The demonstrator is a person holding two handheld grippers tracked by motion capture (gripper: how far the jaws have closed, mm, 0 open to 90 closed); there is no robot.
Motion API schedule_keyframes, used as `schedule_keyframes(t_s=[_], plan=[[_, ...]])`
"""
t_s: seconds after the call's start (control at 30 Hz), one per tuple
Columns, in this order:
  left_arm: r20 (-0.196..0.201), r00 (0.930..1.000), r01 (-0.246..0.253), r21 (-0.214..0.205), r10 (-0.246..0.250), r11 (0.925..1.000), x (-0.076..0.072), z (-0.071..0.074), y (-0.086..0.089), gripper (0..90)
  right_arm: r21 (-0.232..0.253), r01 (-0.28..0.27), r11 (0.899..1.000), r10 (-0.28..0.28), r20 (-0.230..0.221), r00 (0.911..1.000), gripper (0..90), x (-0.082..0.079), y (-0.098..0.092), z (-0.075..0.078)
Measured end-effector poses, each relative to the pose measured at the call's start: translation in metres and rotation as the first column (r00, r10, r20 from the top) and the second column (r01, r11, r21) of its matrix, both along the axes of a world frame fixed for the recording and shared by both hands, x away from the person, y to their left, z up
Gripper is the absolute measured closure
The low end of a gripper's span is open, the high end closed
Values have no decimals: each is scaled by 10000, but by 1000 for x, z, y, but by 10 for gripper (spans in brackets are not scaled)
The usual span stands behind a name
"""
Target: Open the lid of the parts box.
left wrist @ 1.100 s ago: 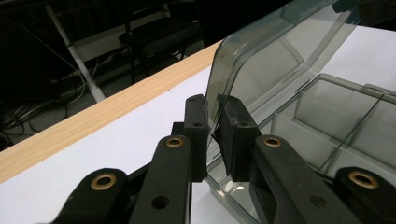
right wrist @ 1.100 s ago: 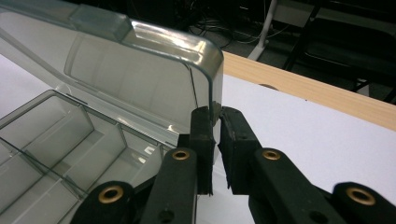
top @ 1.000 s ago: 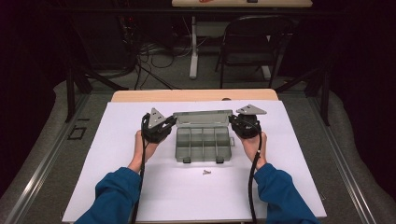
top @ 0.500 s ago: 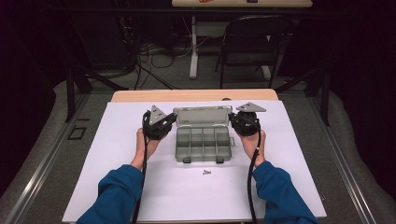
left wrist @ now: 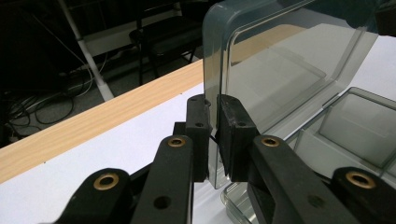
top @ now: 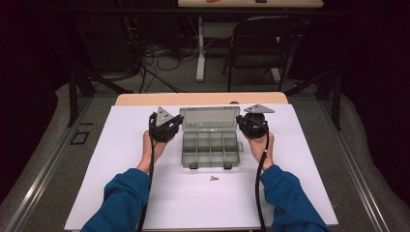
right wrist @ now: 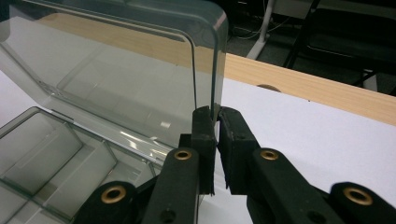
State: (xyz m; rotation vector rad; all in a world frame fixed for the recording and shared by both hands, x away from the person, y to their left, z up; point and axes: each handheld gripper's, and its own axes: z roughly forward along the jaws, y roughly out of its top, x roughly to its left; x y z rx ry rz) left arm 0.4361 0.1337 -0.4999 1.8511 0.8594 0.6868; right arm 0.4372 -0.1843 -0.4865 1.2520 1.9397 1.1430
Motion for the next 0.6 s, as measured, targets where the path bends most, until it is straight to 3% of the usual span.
schedule_keyframes(t_s=[0.6], plan=[[127,9992,-371,358,367,9987,16,-3,-6,809,-247,186,9995,-194,-305,9993,843,17,4,-1]])
